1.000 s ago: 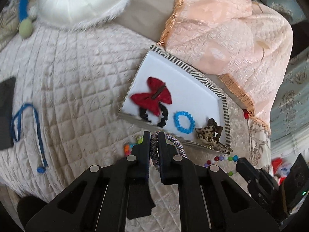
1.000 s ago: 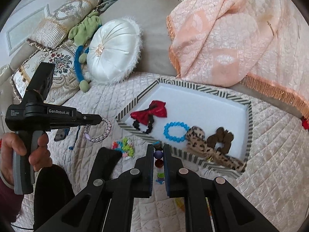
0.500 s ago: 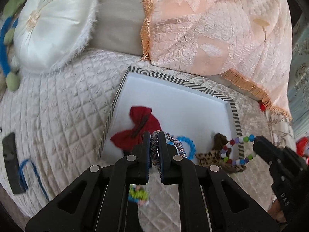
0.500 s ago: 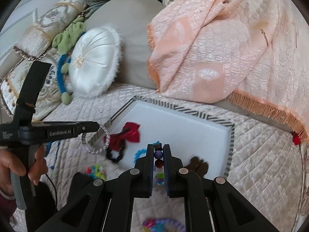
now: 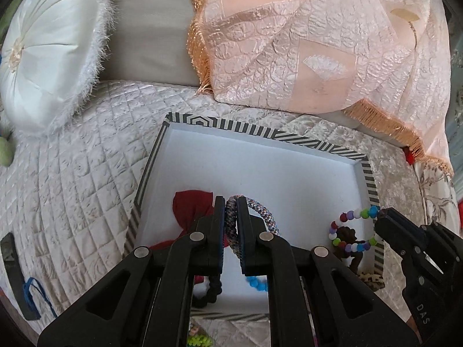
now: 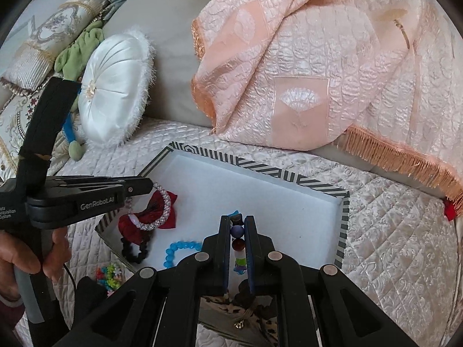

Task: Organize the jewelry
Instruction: 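Carry the grey hair tie and multicolour bracelet over the tray with both tools, then lower the grey hair tie and multicolour bracelet into the tray and open both tools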

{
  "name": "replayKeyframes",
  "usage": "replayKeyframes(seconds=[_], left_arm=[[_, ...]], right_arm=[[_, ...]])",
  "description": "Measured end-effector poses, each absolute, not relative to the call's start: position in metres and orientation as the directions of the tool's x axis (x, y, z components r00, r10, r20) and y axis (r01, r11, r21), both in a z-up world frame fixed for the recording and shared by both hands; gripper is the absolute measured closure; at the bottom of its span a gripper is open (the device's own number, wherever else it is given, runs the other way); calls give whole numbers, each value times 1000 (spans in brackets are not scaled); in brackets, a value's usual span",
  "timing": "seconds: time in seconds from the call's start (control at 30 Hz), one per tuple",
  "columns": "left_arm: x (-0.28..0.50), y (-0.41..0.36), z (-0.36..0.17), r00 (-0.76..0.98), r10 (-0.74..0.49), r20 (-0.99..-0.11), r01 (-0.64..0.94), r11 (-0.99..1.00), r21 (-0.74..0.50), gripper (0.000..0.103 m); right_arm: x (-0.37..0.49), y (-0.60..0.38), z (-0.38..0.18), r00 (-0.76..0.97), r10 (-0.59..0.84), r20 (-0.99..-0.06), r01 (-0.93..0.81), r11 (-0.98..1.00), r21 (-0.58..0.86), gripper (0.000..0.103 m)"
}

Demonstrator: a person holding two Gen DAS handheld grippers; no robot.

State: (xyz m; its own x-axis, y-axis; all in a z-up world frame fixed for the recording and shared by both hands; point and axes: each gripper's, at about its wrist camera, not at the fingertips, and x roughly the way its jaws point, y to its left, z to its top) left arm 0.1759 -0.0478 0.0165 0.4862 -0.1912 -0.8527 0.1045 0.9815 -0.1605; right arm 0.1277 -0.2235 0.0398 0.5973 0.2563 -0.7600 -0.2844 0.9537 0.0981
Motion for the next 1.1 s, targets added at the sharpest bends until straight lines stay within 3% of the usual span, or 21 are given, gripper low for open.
replayKeyframes(seconds=[0.63, 1.1], left_arm=[[186, -62, 8, 461, -217, -861, 122, 976, -180, 97], [207, -82, -16, 435, -195, -879, 119, 980, -158, 97]], right_arm=[[133, -216, 39, 589, 284, -757, -306, 945, 117, 94], [159, -236, 9, 548, 265, -793, -256, 956, 143, 94]])
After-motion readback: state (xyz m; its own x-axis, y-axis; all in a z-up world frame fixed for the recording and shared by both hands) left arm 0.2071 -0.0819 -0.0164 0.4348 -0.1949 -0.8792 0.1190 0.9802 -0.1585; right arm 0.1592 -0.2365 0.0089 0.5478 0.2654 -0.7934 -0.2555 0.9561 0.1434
